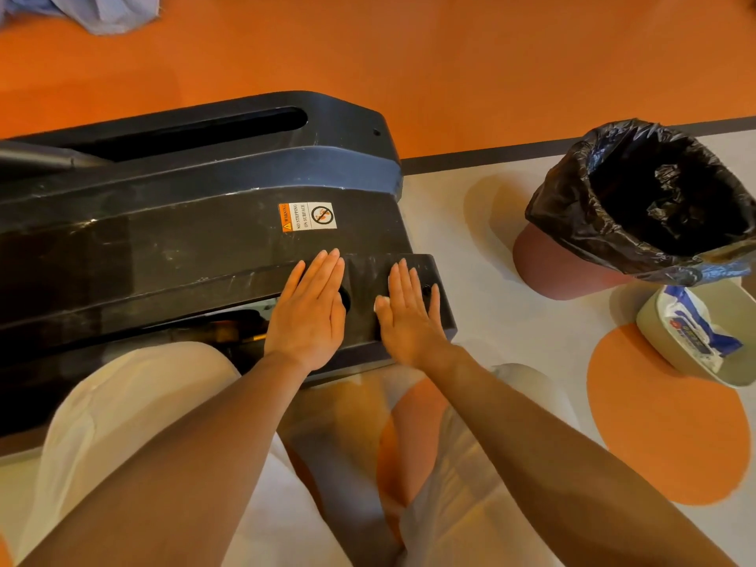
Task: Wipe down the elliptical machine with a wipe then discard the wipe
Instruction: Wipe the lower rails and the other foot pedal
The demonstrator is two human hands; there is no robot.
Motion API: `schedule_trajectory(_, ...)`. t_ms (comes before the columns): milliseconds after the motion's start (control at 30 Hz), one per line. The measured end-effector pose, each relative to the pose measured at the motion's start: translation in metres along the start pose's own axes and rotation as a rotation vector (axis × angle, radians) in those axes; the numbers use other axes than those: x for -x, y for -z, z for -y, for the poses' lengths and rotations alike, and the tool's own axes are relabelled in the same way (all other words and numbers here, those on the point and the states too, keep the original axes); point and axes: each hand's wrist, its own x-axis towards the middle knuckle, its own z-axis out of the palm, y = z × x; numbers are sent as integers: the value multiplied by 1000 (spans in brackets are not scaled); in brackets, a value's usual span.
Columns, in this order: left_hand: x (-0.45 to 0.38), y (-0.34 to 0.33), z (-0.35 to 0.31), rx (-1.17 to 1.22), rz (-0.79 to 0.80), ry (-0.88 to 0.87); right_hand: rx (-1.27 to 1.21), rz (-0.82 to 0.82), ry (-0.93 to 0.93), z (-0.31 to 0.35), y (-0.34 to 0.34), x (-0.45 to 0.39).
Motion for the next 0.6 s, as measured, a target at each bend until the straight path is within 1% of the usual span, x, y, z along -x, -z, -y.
schedule_trajectory(67,1,1,-1,5,-9,4,7,14,-66,5,7,-13)
schedule_trajectory(100,1,1,-1,11,-13,3,1,12,-63,7,8,-14)
schedule_trajectory(133,1,2,0,13,-9,-1,-11,5,-34,8,7,-11)
schedule_trajectory(233,0,1,0,16,-1,1,-1,-25,138,10,-8,16)
schedule_trajectory(300,0,0,0,23,2,7,5,-34,187,9,-16,25)
schedule_trajectory(467,0,0,1,31,-5,1,-23,-26,197,10,-11,12)
schedule_trajectory(600,0,0,1,30,0,-9,-47,-38,162,20,-1,-3)
